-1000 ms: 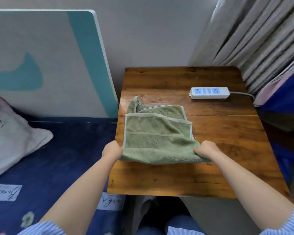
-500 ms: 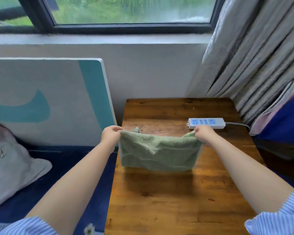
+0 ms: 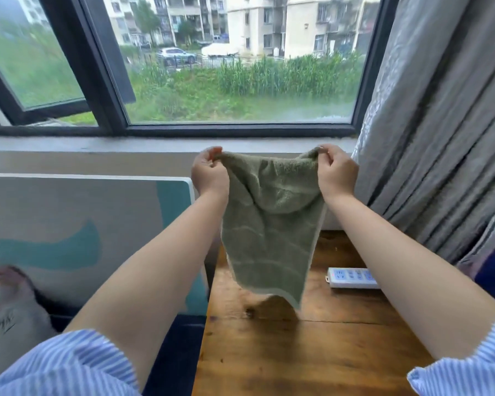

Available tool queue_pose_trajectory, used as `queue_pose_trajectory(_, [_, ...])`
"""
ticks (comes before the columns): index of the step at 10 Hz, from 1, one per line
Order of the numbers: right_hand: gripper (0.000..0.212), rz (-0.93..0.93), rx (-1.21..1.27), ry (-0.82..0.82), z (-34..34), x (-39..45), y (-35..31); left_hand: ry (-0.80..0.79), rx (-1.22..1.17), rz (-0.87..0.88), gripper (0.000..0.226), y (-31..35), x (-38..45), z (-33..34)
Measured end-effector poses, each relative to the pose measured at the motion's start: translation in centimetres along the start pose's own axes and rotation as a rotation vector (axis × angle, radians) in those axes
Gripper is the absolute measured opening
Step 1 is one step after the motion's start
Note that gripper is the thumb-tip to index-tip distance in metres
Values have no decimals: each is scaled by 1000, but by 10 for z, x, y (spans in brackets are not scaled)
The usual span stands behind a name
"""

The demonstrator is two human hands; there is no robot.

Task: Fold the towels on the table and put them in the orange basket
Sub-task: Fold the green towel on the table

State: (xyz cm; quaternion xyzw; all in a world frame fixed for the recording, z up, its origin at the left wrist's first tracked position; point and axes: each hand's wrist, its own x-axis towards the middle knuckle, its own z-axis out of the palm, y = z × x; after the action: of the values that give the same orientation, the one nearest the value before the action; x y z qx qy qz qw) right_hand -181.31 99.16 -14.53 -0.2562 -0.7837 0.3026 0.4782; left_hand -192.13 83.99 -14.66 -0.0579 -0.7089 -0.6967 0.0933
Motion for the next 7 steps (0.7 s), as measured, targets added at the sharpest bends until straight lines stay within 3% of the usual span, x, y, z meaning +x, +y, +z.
queue_pose_trajectory(1, [23,-28,61,5,-14,-12,6,35,-2,3,37,-15,-7,-18])
queue_pose_trajectory(2, [24,42,67,-111,-22,-39,28,-30,112,-80,39,-47,-24,-42])
queue_pose_trajectory(3, [35,297,-171,-390,-28,-79,65,-195,361,-282,45,-88,-51,-62])
queue_pose_trajectory(4, [34,487,-492,-710,-38,-131,105,-509,728,-441,39,-127,-87,-81])
queue_pose_trajectory(6, [19,617,-765,-1102,-74,-246,150,-1015,1310,-483,36,-190,-176,-118])
queue_pose_trajectory(7, [20,610,-825,-1197,-87,-286,163,-1131,1385,-535,34,-213,-209,-135])
